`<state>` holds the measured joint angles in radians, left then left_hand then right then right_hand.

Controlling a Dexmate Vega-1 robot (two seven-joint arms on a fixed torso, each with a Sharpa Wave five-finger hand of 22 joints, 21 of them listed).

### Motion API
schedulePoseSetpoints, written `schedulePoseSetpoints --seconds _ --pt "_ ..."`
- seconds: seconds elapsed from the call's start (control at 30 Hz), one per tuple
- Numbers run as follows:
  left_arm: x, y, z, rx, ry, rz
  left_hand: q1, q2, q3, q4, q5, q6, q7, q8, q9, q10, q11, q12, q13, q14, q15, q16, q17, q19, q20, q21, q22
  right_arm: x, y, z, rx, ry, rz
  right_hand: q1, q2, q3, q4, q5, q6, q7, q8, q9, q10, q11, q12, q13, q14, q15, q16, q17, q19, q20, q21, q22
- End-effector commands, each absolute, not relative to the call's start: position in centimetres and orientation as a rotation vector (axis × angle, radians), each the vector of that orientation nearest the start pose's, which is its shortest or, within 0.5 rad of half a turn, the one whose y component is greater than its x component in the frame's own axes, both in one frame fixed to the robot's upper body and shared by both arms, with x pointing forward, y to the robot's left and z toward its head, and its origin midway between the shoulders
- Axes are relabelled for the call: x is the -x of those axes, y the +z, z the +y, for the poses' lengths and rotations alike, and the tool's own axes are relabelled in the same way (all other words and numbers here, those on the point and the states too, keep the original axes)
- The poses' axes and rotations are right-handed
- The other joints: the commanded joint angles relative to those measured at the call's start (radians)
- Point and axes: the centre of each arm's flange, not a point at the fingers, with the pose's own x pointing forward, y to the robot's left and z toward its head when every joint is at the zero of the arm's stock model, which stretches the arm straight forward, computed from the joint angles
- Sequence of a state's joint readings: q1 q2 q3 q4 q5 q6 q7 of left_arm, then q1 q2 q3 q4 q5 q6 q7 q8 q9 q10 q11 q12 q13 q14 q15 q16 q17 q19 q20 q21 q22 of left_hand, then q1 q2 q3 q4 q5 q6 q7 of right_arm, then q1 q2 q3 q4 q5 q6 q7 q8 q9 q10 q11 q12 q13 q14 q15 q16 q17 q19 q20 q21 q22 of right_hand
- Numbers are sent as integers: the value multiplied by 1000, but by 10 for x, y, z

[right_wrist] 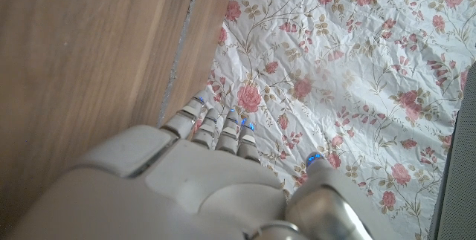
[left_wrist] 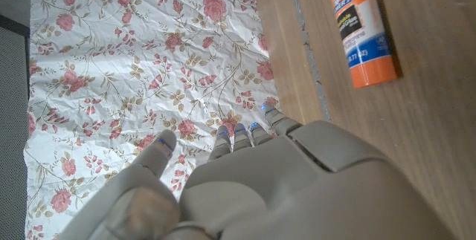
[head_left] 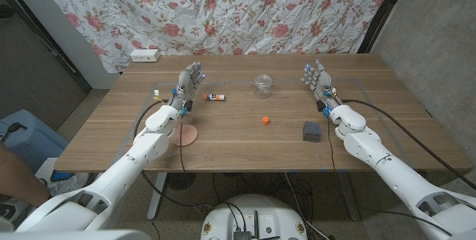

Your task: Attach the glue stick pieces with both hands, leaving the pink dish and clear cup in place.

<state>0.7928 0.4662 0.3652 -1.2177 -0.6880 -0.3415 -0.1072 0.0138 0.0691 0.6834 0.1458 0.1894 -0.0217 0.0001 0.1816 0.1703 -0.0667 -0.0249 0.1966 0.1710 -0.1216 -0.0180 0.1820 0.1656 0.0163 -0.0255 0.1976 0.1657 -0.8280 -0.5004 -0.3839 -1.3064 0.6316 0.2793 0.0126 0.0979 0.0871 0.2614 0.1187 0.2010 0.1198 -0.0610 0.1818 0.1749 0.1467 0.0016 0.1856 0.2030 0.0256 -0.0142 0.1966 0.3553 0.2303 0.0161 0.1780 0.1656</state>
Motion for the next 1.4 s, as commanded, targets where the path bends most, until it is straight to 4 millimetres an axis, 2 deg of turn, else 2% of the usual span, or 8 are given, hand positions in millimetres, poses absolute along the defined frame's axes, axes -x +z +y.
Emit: schedulePoseSetpoints --seconds 0.03,0.17,0.53,0.77,0.9,0.97,1.13,1.4 --pt "-673 -13 293 98 -288 -645 16 86 9 -21 4 2 0 6 3 5 -9 7 3 8 -8 4 0 9 -9 6 4 -658 -17 -268 -11 197 -609 5 0 8 -3 6 12 0 5 4 11 3 6 2 7 -1 3 2 8 -3 5 5" --pt "-670 -8 295 67 -279 -640 33 71 10 -58 -1 21 -6 9 2 25 -20 9 2 23 -16 1 -1 14 -13 2 3 -659 -17 -267 -1 188 -614 5 0 9 -5 8 14 1 6 4 14 1 7 0 9 -3 3 -2 6 -7 5 5" --pt "-654 7 302 -42 -228 -598 61 62 17 -111 -6 43 -12 11 2 48 -24 9 3 40 -21 -1 -1 23 -17 -3 1 -655 -16 -274 26 169 -602 7 2 12 -9 10 16 2 7 3 16 0 8 -3 11 -4 2 -10 2 -9 5 4" --pt "-646 19 307 -160 -217 -569 113 48 35 -202 -11 75 -34 17 2 73 -36 8 3 54 -38 -3 -1 34 -18 -7 0 -654 -16 -277 27 165 -605 8 4 14 -12 12 17 3 6 3 16 -1 8 -5 9 -5 0 -15 0 -10 5 4" --pt "-642 22 309 -227 -206 -557 155 45 47 -267 -11 96 -41 20 3 96 -46 10 4 69 -50 -2 0 42 -26 -9 0 -654 -17 -277 25 162 -606 9 4 15 -14 13 16 3 6 3 17 -1 8 -6 9 -6 -1 -19 -1 -13 5 4" --pt "-640 24 310 -269 -207 -554 166 44 49 -284 -11 108 -47 23 3 102 -51 10 4 73 -53 -2 0 44 -29 -9 0 -654 -17 -277 26 162 -607 9 5 16 -15 13 16 3 6 3 17 0 8 -6 9 -6 0 -19 -1 -13 6 4" --pt "-637 27 313 -343 -199 -559 195 35 51 -320 -11 123 -57 25 3 122 -65 12 4 87 -64 -1 0 55 -41 -9 0 -653 -18 -277 20 155 -614 9 6 17 -17 14 16 3 6 3 17 -1 7 -7 10 -6 -1 -23 -3 -15 6 4" --pt "-629 36 314 -470 -154 -582 253 19 58 -341 -9 171 -78 37 4 173 -90 18 5 125 -82 2 0 80 -46 -7 -1 -653 -20 -276 10 155 -615 10 7 20 -20 14 16 1 5 3 19 -1 8 -9 10 -8 -1 -28 -4 -17 6 4"
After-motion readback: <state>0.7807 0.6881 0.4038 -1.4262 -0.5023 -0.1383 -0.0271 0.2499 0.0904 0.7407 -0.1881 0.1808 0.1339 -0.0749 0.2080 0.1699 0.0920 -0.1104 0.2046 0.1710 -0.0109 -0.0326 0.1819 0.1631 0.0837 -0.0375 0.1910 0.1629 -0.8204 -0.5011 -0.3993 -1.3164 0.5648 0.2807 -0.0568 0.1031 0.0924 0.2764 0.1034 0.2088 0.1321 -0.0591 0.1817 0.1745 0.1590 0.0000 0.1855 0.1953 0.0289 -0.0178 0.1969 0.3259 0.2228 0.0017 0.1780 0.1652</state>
